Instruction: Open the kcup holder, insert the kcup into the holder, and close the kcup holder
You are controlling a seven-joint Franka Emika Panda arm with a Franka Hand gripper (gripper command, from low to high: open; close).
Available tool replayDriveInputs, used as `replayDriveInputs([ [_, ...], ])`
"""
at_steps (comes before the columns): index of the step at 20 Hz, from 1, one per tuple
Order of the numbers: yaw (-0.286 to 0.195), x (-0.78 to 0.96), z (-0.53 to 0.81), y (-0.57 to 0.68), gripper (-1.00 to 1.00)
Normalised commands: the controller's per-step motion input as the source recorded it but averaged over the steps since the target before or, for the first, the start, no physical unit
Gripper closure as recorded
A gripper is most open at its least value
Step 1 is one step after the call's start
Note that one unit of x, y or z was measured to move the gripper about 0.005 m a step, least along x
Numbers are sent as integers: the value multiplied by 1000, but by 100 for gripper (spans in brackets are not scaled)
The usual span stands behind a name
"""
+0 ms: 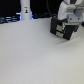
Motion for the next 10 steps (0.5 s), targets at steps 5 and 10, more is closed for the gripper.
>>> replayDriveInputs([
  [5, 42, -576, 12, 604, -100],
  [10, 42, -545, 14, 611, -100],
])
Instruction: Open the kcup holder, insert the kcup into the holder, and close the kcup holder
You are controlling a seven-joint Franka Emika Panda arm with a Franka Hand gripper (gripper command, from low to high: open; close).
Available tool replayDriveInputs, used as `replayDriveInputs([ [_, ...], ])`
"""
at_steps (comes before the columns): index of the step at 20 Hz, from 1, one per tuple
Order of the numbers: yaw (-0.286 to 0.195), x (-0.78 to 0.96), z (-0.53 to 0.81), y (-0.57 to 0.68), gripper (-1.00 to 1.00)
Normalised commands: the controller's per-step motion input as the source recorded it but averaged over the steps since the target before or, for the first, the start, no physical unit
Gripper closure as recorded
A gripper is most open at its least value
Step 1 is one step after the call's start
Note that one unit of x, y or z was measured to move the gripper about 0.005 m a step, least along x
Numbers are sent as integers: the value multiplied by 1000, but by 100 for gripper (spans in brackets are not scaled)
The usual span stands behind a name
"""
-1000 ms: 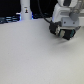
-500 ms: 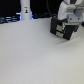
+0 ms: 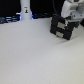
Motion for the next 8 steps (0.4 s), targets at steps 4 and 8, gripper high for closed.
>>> replayDriveInputs([
  [4, 30, -502, 82, 538, -100],
  [8, 22, -509, 85, 541, -100],
])
